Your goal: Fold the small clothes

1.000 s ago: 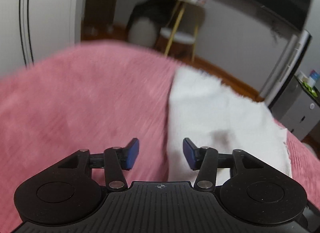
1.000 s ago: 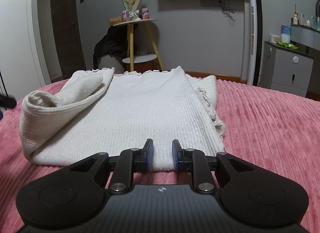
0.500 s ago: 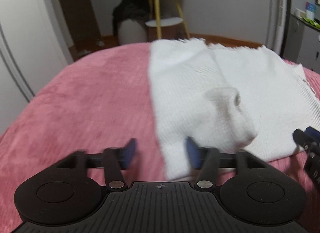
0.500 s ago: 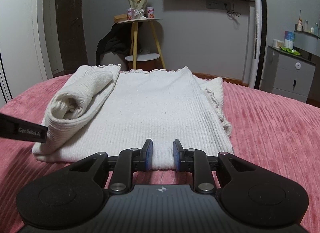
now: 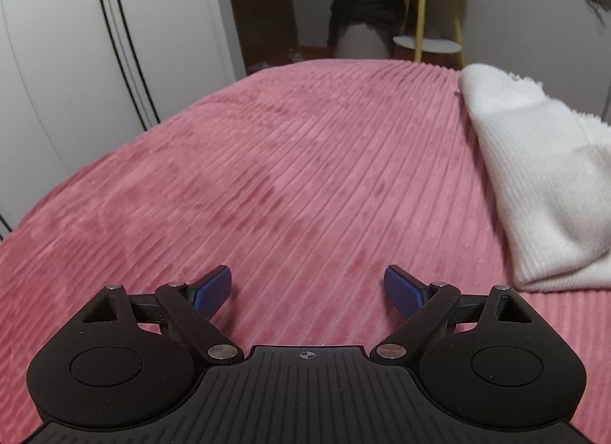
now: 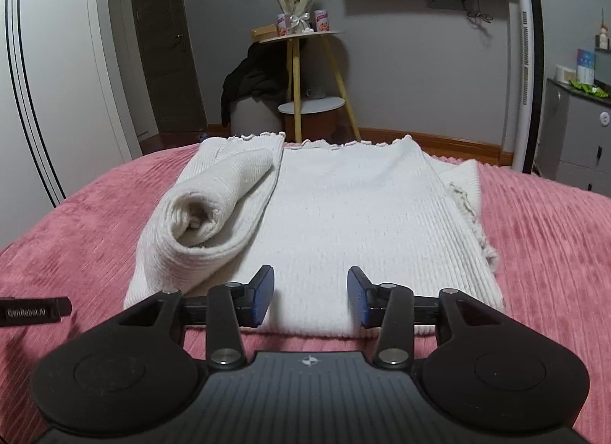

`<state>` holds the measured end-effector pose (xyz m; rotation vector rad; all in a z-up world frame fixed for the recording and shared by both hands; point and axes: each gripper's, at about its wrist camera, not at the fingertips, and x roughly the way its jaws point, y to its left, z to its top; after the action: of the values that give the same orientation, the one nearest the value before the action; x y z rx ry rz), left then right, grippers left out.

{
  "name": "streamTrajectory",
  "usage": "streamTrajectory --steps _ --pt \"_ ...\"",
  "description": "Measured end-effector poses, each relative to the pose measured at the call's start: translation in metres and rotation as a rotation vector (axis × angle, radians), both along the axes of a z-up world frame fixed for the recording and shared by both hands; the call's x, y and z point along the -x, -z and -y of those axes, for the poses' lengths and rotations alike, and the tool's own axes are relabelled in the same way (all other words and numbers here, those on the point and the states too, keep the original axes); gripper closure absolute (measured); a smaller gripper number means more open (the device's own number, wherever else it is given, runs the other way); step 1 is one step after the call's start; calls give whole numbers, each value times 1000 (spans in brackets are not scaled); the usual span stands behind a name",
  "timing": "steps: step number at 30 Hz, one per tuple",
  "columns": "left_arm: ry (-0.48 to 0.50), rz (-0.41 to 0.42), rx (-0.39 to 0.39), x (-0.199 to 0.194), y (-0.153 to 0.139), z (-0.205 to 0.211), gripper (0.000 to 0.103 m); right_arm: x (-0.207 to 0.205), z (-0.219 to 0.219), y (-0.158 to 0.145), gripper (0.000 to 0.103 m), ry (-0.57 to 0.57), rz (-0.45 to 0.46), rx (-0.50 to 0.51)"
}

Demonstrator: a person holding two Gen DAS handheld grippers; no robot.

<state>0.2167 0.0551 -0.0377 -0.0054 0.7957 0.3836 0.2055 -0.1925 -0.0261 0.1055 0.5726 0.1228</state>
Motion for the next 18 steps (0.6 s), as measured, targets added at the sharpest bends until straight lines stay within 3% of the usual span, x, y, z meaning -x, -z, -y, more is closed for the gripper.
streamTrajectory --steps 7,14,18 --pt "-13 -20 77 3 8 -12 10 -15 -11 -8 58 10 -4 32" --pt "-37 -24 101 4 7 -19 10 -34 -9 -27 49 13 -10 -87" --pt "-36 -25 96 5 7 -18 10 -51 -9 -30 33 -28 -54 -221"
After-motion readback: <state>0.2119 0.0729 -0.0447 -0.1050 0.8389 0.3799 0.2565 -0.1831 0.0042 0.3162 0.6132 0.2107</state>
